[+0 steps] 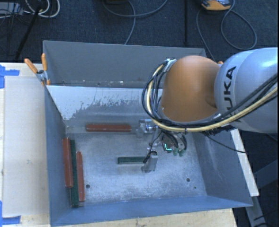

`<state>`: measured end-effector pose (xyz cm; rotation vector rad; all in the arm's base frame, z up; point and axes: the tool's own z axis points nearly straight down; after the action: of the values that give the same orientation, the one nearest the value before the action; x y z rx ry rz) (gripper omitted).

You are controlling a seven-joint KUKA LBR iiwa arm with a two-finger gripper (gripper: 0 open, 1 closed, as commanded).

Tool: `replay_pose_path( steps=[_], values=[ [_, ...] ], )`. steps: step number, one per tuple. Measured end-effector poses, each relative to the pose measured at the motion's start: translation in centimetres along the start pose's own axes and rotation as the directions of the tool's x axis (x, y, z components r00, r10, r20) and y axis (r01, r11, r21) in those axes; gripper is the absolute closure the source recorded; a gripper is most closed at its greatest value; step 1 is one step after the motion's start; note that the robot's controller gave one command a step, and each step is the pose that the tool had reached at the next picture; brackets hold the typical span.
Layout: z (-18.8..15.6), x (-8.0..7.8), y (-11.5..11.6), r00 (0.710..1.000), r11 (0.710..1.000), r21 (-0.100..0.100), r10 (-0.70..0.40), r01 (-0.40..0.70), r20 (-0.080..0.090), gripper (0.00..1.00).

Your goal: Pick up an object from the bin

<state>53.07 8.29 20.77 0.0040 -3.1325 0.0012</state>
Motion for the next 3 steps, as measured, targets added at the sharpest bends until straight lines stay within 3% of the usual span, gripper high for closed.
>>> replay_pose_path(
  steps=[1, 2, 3],
  values=[
    [14.3, 0.0, -1.1, 0.999, 0.999, 0.0, 0.036, -0.036, 0.0, 0.0],
    [13.8, -0.2, -1.1, 0.999, 0.999, -0.002, 0.042, -0.042, 0.008, 1.0],
    [0.8, -2.4, 2.3, 0.999, 1.0, -0.003, -0.031, 0.031, 0.019, 1.0]
  ],
)
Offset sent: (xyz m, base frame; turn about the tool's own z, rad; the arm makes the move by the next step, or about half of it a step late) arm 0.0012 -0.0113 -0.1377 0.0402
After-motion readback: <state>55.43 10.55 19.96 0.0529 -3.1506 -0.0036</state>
